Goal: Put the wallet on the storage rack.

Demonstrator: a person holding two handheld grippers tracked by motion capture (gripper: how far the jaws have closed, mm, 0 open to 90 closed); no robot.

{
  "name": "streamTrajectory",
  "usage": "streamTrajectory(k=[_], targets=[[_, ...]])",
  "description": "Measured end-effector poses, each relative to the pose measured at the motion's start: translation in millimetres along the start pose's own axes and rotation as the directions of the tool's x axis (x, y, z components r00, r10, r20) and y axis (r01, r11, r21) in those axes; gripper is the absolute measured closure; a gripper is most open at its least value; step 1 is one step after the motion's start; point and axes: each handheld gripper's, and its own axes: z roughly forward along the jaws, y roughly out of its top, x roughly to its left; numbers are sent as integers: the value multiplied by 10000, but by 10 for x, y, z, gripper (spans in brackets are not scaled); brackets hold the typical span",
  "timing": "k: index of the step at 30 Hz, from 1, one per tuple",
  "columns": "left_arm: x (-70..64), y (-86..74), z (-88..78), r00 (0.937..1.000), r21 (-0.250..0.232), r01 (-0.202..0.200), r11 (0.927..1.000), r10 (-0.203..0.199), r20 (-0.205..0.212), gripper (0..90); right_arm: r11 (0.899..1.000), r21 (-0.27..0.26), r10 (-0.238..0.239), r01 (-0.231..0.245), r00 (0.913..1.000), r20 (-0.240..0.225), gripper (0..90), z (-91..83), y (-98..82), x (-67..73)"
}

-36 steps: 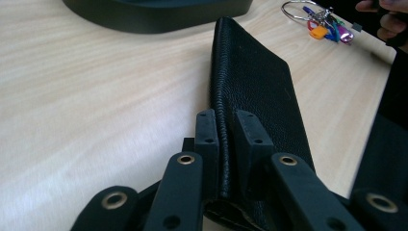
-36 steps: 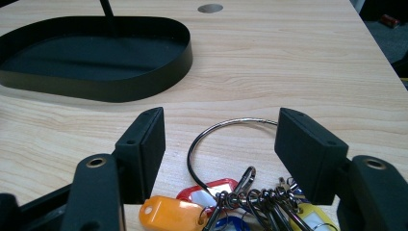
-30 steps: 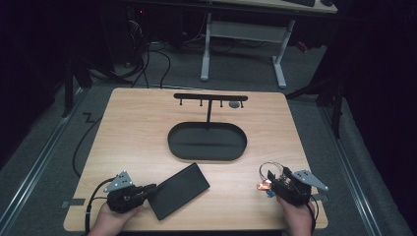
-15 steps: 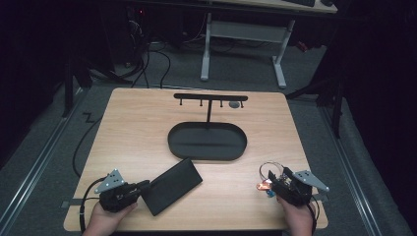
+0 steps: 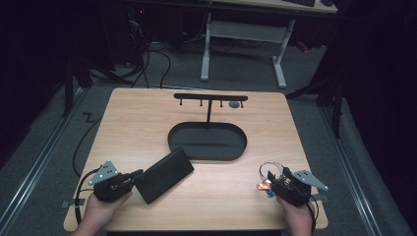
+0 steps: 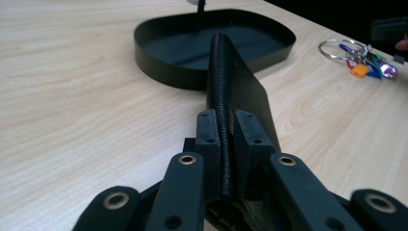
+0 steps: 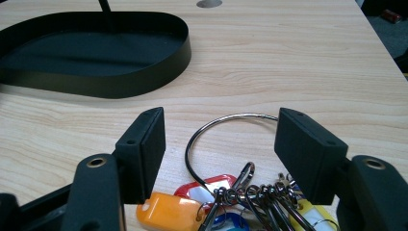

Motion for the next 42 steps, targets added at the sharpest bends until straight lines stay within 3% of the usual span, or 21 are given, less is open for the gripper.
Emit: streamTrajectory(k=[7, 14, 19, 24, 27, 35, 42], targets=[[-93, 22, -35, 9985, -345, -550, 9979, 548, -76, 819, 9999, 69, 114, -114, 9999, 15, 358, 1, -8, -5], [-304, 11, -58, 9903, -500, -1391, 9890, 1392, -6, 818, 10000, 51, -71, 72, 10000, -28, 357, 12, -1, 19], [-398, -17, -68, 9896, -597, -1423, 9880, 1433, 120, 819, 10000, -18, 0, 0, 10000, -73, 357, -7, 5, 24], [-540, -30, -91, 9842, -649, -1729, 9828, 1749, 271, 817, 9999, -149, 71, -71, 10000, -17, 357, -28, 12, -2], [-611, -37, -102, 9772, -621, -2050, 9768, 2078, 429, 816, 9994, -198, 272, -271, 9996, 88, 357, -17, 24, -10], [-666, -63, -106, 9744, -667, -2046, 9766, 2096, 807, 808, 9998, -46, 176, -176, 9997, 141, 361, 26, 24, 28], [-676, -64, -100, 9774, -679, -1876, 9799, 1931, 860, 802, 9998, -88, 166, -165, 9998, 83, 361, 21, 9, 6]])
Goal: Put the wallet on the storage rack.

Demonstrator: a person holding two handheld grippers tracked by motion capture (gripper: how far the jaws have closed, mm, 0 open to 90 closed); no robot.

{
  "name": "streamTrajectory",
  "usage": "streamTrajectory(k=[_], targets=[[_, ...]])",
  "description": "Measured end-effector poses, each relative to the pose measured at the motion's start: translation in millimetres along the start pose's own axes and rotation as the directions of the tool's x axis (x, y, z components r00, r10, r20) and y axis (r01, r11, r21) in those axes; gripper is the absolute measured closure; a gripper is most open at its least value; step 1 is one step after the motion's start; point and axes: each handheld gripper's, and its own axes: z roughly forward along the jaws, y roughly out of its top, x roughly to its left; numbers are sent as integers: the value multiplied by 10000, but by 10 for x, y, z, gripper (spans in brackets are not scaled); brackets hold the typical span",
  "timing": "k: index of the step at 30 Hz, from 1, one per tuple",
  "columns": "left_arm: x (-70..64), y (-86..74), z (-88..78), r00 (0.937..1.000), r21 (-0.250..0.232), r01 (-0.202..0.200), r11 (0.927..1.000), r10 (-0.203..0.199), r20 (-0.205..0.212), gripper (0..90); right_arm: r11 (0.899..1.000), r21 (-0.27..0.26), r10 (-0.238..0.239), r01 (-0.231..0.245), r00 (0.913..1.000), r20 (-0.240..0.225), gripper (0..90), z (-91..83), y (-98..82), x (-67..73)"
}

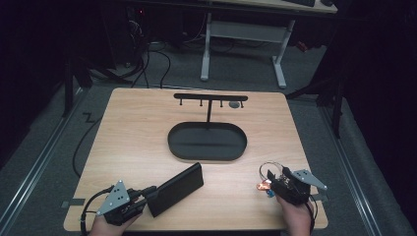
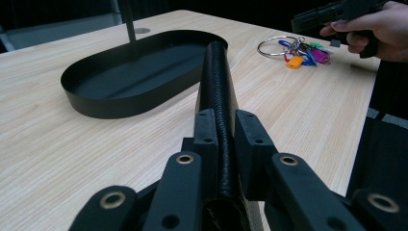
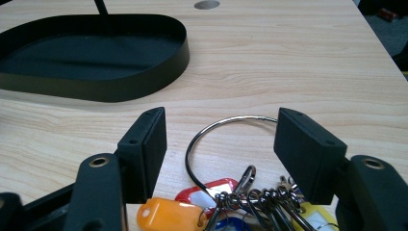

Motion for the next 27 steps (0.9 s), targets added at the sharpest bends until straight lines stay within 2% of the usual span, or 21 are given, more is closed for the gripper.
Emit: streamTrajectory(k=[5, 13, 16, 20, 21, 23, 27], targets=[[3, -2, 2, 9999, -23, 126, 9999, -126, 10, 793, 10000, -72, 43, -43, 10000, -69, 361, -20, 0, -32], [-37, -2, -13, 9999, -52, 52, 10000, -51, 155, 791, 10000, -10, -64, 64, 9998, -181, 360, -25, 7, 1], [-18, -6, -17, 9997, -56, 156, 9999, -155, 172, 735, 10000, 17, -72, 72, 9998, -164, 359, -24, 7, 9], [-3, -6, -19, 9992, -63, 286, 9996, -284, 269, 562, 10000, -12, -81, 81, 9998, -159, 360, -30, 6, -1], [3, -10, -16, 9988, -53, 363, 9993, -361, 330, 562, 10000, -12, -81, 81, 9998, -159, 360, -30, 6, -1], [15, -33, -3, 9988, 38, 448, 9990, -449, 210, 486, 10000, -30, -85, 85, 9998, -152, 360, -37, 5, -3], [51, -102, 30, 9968, 512, 747, 9959, -759, 237, 431, 10000, -13, -88, 88, 9998, -156, 360, -37, 4, -4]])
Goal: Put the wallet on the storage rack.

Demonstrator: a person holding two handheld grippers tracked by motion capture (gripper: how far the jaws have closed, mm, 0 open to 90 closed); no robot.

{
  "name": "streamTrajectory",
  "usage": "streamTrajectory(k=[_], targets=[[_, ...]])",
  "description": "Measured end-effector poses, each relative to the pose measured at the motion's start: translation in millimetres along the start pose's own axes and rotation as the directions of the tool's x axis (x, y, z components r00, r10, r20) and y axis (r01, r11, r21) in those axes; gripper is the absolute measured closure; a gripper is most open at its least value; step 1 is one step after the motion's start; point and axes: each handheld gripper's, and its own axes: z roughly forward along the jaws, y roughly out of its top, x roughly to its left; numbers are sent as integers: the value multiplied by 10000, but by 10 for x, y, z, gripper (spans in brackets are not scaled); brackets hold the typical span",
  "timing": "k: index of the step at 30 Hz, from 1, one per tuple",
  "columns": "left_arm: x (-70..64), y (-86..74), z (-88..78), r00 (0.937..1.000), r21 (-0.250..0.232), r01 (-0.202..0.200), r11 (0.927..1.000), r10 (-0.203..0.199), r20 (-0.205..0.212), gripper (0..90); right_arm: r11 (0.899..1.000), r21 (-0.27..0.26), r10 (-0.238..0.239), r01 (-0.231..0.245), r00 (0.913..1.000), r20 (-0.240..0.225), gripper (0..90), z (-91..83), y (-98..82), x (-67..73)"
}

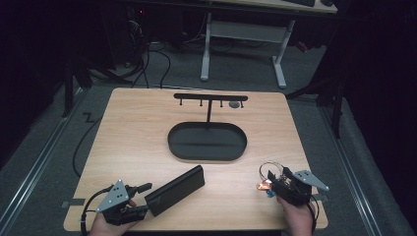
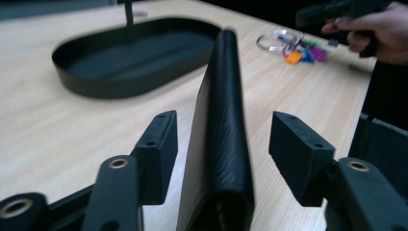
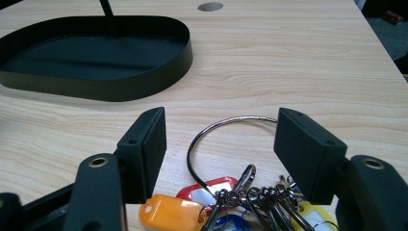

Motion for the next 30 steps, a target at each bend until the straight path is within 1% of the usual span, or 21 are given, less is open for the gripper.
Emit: streamTrajectory(k=[1, 4, 5, 8, 10, 11, 13, 15, 17, 19, 22, 24, 28, 30], targets=[[3, -15, 9, 10000, 80, 3, 10000, -3, 23, 429, 10000, 13, -46, 46, 10000, -15, 360, 5, 0, -1], [8, -39, 24, 9999, 115, -30, 9999, 29, 106, 499, 10000, 74, -28, 29, 10000, -32, 360, 16, -4, -3], [17, -40, 29, 9998, 117, 18, 9999, -20, 179, 528, 10000, 70, -44, 44, 10000, -52, 360, 13, -3, -5], [18, -49, 35, 9998, 148, 33, 9999, -36, 184, 567, 9999, 35, -98, 98, 9999, -59, 360, 1, -1, -10], [31, -57, 41, 9995, 167, 163, 9997, -168, 254, 614, 10000, 0, -43, 43, 10000, -34, 360, -11, 0, -17], [49, -66, 45, 9988, 115, 357, 9993, -360, 318, 628, 10000, -23, -20, 20, 10000, -25, 360, -21, 1, -26], [55, -67, 45, 9987, 104, 385, 9992, -388, 338, 651, 10000, -52, -48, 48, 10000, -12, 360, -21, 0, -32], [56, -70, 44, 9986, 107, 341, 9994, -345, 389, 681, 10000, -8, -15, 15, 10000, -18, 360, -17, -3, -32], [45, -69, 41, 9993, 116, 168, 9998, -172, 337, 712, 10000, 16, -20, 20, 10000, -18, 360, -11, -3, -25], [43, -65, 41, 9992, 113, 185, 9998, -189, 356, 727, 10000, 19, -91, 91, 10000, -41, 360, -3, -3, -19], [30, -57, 41, 9995, 129, 106, 9999, -110, 312, 738, 10000, 40, -78, 78, 10000, -45, 360, -1, -3, -11], [12, -37, 37, 9997, 101, 132, 9999, -134, 219, 741, 10000, 18, -81, 81, 10000, -36, 360, -5, -2, -15], [-3, 9, 1, 9997, -295, 229, 9993, -226, 122, 747, 10000, -14, -59, 59, 10000, -8, 362, -15, -2, -20], [11, 24, -6, 9994, -407, 358, 9985, -358, 22, 747, 10000, -17, -18, 18, 10000, -1, 362, -15, -4, -24]])
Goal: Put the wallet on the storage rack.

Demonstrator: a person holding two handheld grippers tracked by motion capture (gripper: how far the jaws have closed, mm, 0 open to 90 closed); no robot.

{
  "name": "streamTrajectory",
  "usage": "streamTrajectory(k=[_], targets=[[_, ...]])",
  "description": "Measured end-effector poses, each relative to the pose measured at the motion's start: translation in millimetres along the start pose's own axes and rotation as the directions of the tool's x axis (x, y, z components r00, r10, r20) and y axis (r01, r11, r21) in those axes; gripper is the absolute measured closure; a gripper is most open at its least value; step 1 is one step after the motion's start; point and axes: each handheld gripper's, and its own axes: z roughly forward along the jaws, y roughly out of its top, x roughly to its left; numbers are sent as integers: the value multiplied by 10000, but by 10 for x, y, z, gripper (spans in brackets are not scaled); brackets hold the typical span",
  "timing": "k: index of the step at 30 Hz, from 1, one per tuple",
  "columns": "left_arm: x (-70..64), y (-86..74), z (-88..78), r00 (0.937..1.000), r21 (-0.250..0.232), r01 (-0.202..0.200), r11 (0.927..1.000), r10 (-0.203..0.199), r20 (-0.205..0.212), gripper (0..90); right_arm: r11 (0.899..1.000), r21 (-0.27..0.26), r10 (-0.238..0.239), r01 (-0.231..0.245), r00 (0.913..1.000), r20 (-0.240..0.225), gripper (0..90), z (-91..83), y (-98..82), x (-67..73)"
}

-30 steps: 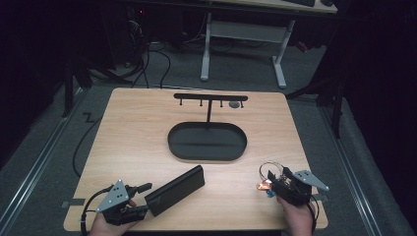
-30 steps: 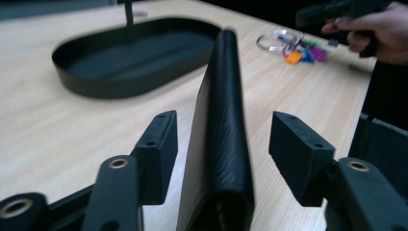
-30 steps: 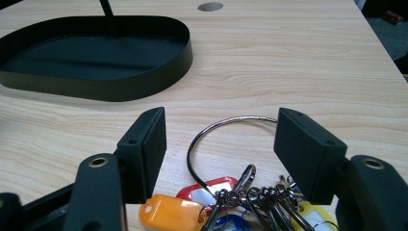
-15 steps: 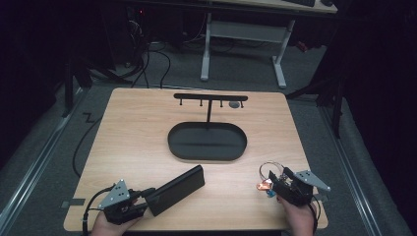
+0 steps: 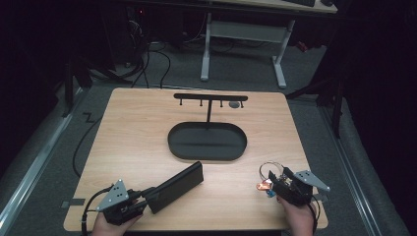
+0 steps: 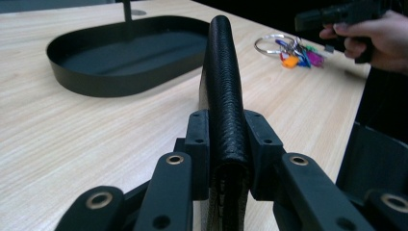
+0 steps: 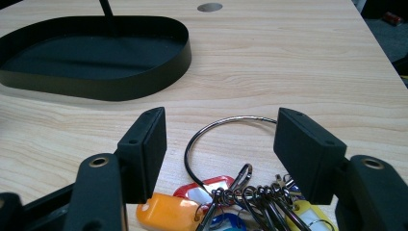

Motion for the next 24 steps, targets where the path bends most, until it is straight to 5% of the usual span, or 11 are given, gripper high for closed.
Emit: streamTrajectory(k=[4, 12, 18, 24], targets=[[65, 35, 13, 9992, -165, 350, 9993, -353, -189, 748, 10000, -21, -32, 32, 10000, -33, 362, 3, 4, -1], [148, 354, 138, 9983, -608, 182, 9980, -215, -534, 749, 9998, -177, 65, -65, 10000, -3, 362, -28, 8, -37], [227, 666, 474, 9981, -758, -58, 9971, 11, -611, 750, 9995, -293, 145, -144, 9999, 34, 363, -62, 15, -63], [284, 778, 750, 9974, -647, -113, 9978, 67, -714, 750, 9995, -286, 164, -163, 9999, 35, 363, -59, 12, -74]])
